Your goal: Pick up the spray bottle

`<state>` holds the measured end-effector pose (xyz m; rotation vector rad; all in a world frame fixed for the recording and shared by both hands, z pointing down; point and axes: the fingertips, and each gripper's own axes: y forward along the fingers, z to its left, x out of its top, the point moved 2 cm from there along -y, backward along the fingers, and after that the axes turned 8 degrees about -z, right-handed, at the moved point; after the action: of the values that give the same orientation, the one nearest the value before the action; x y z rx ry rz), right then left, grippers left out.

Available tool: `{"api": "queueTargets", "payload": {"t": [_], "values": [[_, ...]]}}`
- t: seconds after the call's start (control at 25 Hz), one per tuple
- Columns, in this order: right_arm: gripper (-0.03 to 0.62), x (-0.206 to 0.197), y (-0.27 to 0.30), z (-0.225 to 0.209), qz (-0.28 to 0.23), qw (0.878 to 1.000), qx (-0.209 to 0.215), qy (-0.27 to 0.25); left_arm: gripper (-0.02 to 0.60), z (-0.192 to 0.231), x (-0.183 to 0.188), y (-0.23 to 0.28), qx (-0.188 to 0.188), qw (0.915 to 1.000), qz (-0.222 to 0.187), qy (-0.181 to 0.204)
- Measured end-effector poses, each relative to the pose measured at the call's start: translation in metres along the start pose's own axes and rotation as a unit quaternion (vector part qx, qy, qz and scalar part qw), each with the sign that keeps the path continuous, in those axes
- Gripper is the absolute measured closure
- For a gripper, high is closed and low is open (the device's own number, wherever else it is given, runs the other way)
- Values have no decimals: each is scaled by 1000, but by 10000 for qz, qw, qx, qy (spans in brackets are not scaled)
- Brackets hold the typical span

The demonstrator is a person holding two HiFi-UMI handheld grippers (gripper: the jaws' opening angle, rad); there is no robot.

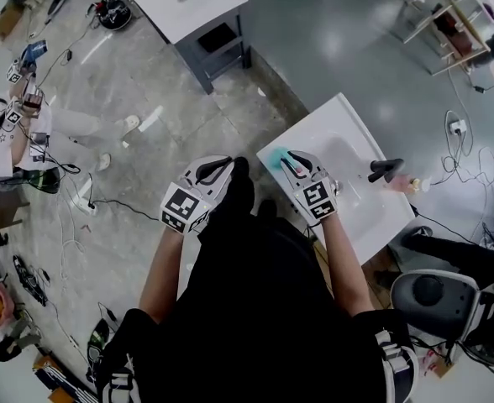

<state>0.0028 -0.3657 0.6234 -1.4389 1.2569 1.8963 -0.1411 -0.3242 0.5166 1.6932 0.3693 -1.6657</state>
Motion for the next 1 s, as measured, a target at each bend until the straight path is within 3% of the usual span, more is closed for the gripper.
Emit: {"api": "queueTargets", "payload": {"t": [1.0], "values": [[484, 40, -27, -9, -467, 9985, -222, -153, 552, -12, 7, 1, -100, 9999, -124, 14]]}}
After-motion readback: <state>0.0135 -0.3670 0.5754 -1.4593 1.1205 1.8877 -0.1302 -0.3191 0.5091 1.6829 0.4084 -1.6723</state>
